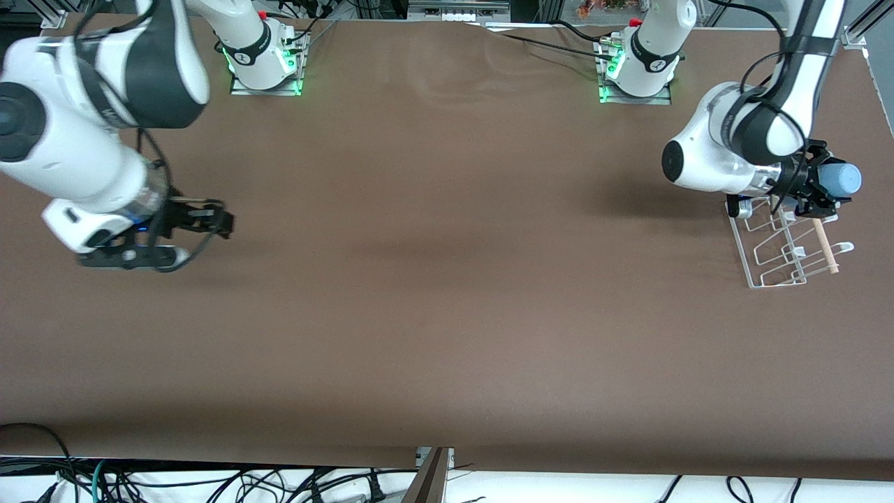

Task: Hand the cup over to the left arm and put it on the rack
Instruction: 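Lower the cup onto a rack peg and open the left gripper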

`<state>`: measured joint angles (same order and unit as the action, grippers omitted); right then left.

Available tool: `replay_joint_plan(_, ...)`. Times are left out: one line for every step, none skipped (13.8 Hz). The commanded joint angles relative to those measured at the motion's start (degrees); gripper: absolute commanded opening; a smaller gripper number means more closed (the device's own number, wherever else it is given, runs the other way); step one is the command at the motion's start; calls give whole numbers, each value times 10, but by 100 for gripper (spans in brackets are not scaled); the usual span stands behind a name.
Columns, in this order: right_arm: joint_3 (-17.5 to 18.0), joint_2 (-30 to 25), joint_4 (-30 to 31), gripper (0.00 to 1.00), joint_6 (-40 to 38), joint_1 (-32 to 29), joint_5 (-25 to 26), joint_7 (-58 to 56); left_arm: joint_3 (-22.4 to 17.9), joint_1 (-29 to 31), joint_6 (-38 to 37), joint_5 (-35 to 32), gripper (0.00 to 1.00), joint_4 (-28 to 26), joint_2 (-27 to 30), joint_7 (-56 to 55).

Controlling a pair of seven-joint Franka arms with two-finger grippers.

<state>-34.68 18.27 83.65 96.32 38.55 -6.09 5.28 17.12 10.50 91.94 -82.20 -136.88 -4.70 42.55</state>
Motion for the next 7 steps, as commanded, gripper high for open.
replay_joint_plan(-18, -10, -25, 100, -13, -19, 8, -5, 1, 6, 0, -48, 0, -58, 17, -82)
replay_joint_plan(-21, -10, -31, 100, -22, -23, 8, -6, 0, 6, 0, -52, 0, -61, 9, -100)
replay_joint_plan(-25, -13, -32, 100, -38, -32, 7, -7, 0, 6, -1, -53, 0, -63, 3, -108)
replay_joint_plan(-28, -13, -34, 100, -39, -35, 8, -4, 0, 6, -1, -58, 0, -64, 0, -111)
replay_joint_plan(-31, -13, -45, 100, -33, -37, 8, -3, 0, 7, -1, -62, 0, -69, -1, -116)
replay_joint_plan(-28, -13, -66, 100, -36, -49, 9, -4, 0, 7, -1, -66, 0, -74, -3, -123)
replay_joint_plan(-24, -16, -72, 100, -37, -64, 8, -5, -1, 7, -1, -73, 0, -78, -9, -136)
